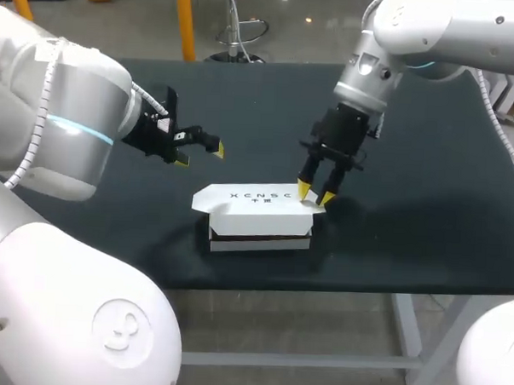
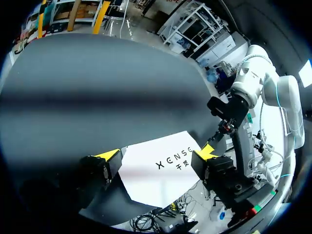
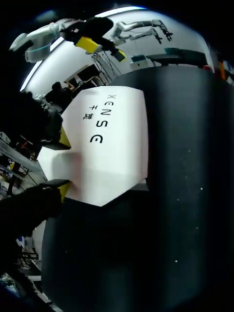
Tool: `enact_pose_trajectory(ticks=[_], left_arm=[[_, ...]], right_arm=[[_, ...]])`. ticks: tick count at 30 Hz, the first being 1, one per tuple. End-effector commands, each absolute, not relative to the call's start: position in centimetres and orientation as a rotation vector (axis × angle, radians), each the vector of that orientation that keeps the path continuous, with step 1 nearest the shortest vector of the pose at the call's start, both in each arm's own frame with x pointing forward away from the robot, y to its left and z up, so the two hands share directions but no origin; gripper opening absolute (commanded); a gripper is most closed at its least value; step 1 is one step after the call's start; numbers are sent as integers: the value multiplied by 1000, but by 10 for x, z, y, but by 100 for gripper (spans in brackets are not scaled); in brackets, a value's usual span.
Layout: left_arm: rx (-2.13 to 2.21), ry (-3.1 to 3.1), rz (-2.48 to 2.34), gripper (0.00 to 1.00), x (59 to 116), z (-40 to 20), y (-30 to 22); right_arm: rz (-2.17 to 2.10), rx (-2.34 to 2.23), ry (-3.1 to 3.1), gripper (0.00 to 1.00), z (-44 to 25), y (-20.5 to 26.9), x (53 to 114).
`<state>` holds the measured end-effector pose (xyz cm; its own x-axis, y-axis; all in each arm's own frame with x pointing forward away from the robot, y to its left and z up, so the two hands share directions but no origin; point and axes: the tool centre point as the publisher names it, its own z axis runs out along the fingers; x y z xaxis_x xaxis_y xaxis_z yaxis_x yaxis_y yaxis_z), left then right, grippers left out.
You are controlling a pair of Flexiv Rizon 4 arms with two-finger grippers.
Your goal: Assemble the packaging by folding the flat box into shape, placing the metal phone stand inside, and closing the box properly
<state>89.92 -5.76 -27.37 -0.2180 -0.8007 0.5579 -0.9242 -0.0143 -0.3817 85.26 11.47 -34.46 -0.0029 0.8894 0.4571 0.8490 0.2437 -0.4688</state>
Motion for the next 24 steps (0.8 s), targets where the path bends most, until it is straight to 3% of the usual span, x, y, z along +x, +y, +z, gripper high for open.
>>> enact_pose_trajectory(ticks=[1,3,24], left_arm=[[1688,-1742,105,100,907,-273,-57],[2111,-1679,159,100,910,-277,-60],[1877,-1764,17,100,911,-278,-53]], right_arm=[[78,-1591,-1831,44,-345,115,854],[78,-1590,-1830,44,-346,115,854],[79,-1592,-1823,44,-347,116,855]])
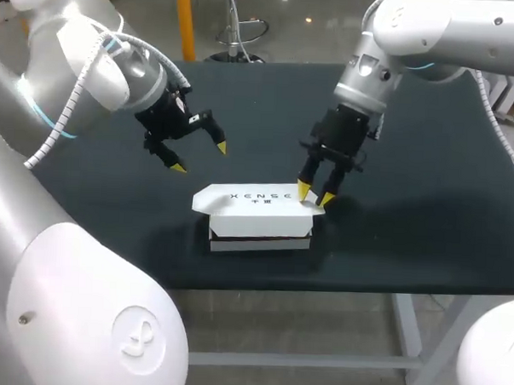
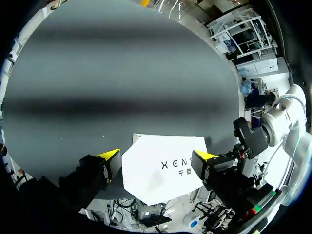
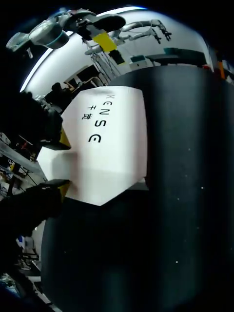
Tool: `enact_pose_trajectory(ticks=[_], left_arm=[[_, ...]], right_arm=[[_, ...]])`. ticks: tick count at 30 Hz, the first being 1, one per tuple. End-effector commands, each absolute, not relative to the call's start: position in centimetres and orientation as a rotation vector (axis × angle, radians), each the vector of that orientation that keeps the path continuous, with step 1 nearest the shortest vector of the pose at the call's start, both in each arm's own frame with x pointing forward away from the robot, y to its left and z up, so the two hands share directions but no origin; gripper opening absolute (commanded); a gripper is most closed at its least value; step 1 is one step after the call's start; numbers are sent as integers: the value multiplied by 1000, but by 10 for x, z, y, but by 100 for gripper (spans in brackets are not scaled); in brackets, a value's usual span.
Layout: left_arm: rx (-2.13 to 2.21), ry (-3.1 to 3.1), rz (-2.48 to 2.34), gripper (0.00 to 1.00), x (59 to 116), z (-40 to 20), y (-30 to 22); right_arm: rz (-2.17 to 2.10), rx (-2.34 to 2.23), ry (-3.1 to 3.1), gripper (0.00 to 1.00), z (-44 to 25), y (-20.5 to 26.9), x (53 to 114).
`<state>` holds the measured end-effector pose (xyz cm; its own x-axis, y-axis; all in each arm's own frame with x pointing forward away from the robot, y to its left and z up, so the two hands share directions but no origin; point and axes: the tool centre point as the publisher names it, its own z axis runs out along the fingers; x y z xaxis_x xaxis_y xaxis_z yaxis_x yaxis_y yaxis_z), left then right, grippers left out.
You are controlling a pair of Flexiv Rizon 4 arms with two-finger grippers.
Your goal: Assemble the packaging by folding the flat box into shape, placing the metal phone stand inside, and closing the box properly
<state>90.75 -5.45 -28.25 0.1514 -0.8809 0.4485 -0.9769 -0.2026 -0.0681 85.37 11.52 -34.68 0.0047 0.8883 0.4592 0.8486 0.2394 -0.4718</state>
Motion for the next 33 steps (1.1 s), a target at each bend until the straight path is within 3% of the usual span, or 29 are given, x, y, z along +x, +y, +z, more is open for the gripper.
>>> enact_pose_trajectory(ticks=[1,18,26,27,33], left_arm=[[1858,-1789,-6,100,911,-277,-54],[1775,-1813,-69,100,908,-277,-52],[1957,-1704,87,100,876,-287,-65],[1974,-1697,107,92,873,-289,-65],[2026,-1701,181,93,854,-298,-65]], right_arm=[[79,-1592,-1822,44,-348,116,856],[76,-1597,-1822,44,-347,118,855],[60,-1602,-1822,43,-345,117,853],[59,-1602,-1822,43,-345,117,853],[57,-1600,-1818,42,-347,116,853]])
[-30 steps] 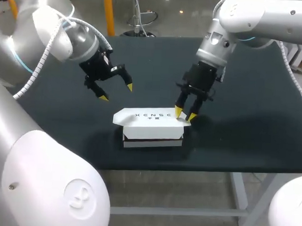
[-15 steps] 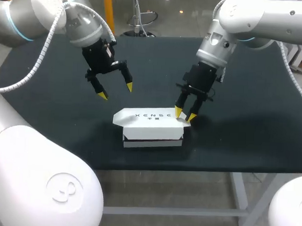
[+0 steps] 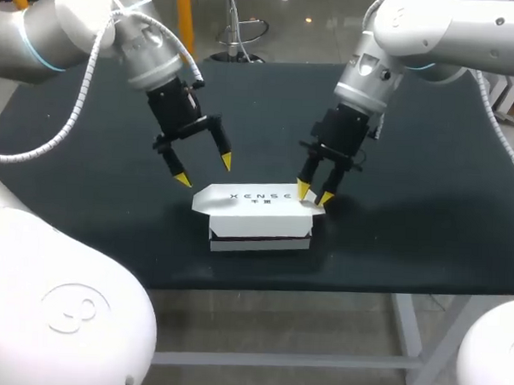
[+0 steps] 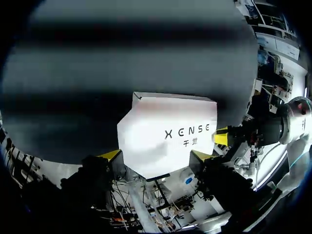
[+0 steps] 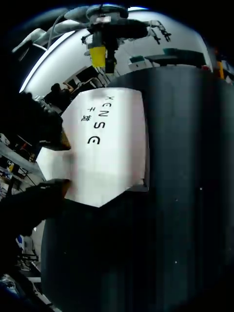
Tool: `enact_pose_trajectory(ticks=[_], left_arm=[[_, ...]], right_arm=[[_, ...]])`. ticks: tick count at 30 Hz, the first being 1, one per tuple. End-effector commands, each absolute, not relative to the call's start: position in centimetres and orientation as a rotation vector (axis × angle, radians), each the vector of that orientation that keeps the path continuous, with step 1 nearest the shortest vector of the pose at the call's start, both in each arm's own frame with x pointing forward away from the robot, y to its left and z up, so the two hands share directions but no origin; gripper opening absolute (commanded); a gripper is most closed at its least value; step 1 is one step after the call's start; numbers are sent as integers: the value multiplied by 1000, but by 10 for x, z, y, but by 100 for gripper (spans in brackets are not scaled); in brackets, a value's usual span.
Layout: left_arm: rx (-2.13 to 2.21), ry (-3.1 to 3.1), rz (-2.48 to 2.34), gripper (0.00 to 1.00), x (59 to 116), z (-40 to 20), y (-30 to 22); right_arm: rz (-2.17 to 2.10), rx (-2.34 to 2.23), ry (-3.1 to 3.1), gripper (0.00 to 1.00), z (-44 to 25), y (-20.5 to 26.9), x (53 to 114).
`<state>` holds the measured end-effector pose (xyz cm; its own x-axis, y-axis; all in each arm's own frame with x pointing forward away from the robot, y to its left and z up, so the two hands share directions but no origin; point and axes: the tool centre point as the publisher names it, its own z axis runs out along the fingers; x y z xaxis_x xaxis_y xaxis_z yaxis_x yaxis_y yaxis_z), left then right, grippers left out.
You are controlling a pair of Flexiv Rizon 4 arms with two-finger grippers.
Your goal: Assemble the packaging by folding the flat box into shape, placing the metal phone stand inside, and closing the box properly
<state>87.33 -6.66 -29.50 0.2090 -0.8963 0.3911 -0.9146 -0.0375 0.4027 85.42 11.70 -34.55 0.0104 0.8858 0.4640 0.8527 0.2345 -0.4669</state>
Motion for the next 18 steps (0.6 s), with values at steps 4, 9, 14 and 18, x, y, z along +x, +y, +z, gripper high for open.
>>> enact_pose_trajectory(ticks=[4,9,14,18], left_arm=[[2058,-1707,214,87,847,-301,-68],[2113,-1724,251,82,841,-301,-73],[2177,-1739,244,79,839,-305,-78],[2209,-1747,258,76,836,-311,-79]], right_arm=[[58,-1599,-1816,42,-348,116,853],[56,-1600,-1815,42,-348,116,853],[53,-1603,-1812,42,-349,117,853],[47,-1606,-1812,42,-349,117,852]])
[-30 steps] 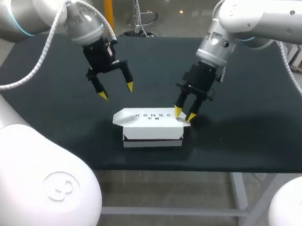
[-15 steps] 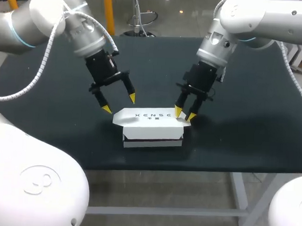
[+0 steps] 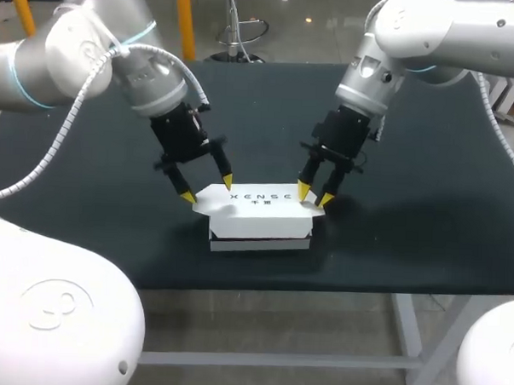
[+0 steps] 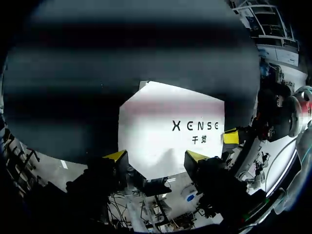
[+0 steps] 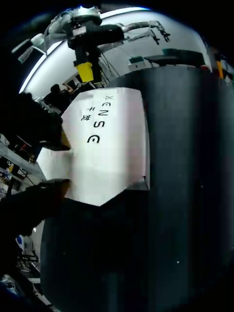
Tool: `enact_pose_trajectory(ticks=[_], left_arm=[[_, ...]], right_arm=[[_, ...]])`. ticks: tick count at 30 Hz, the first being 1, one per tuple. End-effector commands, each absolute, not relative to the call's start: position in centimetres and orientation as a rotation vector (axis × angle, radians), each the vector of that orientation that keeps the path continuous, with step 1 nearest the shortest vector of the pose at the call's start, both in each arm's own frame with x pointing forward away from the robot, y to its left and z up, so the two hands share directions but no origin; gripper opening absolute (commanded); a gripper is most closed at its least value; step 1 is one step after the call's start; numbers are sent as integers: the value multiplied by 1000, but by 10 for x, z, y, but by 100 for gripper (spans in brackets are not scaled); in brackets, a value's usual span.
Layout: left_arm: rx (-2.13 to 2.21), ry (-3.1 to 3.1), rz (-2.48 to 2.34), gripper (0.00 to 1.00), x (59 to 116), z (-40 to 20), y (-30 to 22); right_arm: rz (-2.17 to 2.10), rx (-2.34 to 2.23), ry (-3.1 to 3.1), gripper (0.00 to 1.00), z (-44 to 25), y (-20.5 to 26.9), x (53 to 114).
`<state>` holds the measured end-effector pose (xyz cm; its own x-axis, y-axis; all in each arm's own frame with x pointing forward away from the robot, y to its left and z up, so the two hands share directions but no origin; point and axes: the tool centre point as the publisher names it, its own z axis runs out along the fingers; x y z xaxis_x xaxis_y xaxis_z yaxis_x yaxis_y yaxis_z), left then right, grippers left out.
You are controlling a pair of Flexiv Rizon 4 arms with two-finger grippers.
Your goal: Assemble the packaging by folding the flat box into shape, placing the metal phone stand inside, and closing the box properly
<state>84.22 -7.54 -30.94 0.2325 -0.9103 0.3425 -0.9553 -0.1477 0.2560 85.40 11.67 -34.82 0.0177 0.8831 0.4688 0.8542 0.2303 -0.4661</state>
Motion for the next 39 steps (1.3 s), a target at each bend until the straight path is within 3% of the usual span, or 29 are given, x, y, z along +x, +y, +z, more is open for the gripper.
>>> enact_pose_trajectory(ticks=[1,39], left_arm=[[2208,-1748,256,76,836,-312,-79],[2303,-1745,307,62,835,-341,-83]], right_arm=[[46,-1606,-1812,42,-349,117,852],[-195,-1691,-1843,42,-359,118,839]])
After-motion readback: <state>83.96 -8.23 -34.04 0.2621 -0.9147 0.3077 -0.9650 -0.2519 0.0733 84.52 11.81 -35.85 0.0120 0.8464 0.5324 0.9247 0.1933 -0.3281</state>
